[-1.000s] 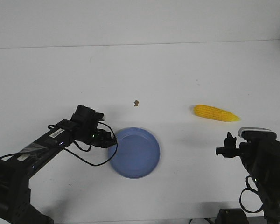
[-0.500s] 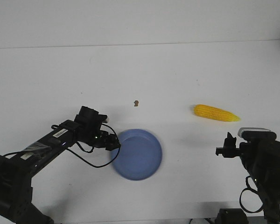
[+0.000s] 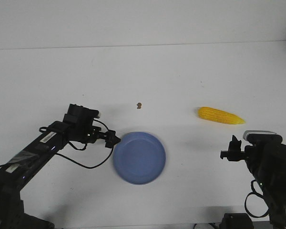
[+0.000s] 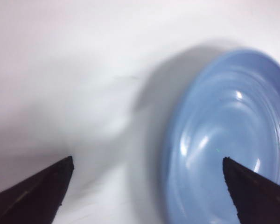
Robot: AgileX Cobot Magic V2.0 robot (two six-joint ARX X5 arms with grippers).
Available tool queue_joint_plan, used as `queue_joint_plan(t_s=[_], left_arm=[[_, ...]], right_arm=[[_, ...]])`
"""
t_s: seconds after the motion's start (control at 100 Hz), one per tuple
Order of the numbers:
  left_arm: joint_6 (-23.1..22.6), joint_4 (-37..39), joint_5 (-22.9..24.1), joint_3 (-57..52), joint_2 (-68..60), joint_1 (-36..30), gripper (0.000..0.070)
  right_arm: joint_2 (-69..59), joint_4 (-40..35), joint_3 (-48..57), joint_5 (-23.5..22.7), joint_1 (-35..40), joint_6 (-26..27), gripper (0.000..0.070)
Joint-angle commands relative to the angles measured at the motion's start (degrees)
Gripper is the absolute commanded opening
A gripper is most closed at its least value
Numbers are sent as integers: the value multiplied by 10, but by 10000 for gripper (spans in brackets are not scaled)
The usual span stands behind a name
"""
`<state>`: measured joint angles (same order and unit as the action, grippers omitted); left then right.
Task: Place corn on plate with both arms
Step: 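Release the plate and lift the left gripper away, then move the right gripper over the yellow corn cob and lower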
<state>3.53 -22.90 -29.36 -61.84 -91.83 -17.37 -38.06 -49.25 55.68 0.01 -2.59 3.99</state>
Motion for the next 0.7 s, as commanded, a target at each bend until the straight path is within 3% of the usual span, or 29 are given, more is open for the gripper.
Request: queue_joint_plan(t_s=[0.0,0.15,0.35,0.69], left_arm=[[-28,3,16,-6,26,8,673],[-62,-4,86,-6,100,38,672],[-131,-38,218,-6,191,55,672],[-130,-48,235,-6,226,58,672]], right_arm=[[-2,3,10,0,0,7,386],[-2,3,10,0,0,7,386],[-2,3,10,0,0,7,386],[-15,7,10,0,0,-51,387]])
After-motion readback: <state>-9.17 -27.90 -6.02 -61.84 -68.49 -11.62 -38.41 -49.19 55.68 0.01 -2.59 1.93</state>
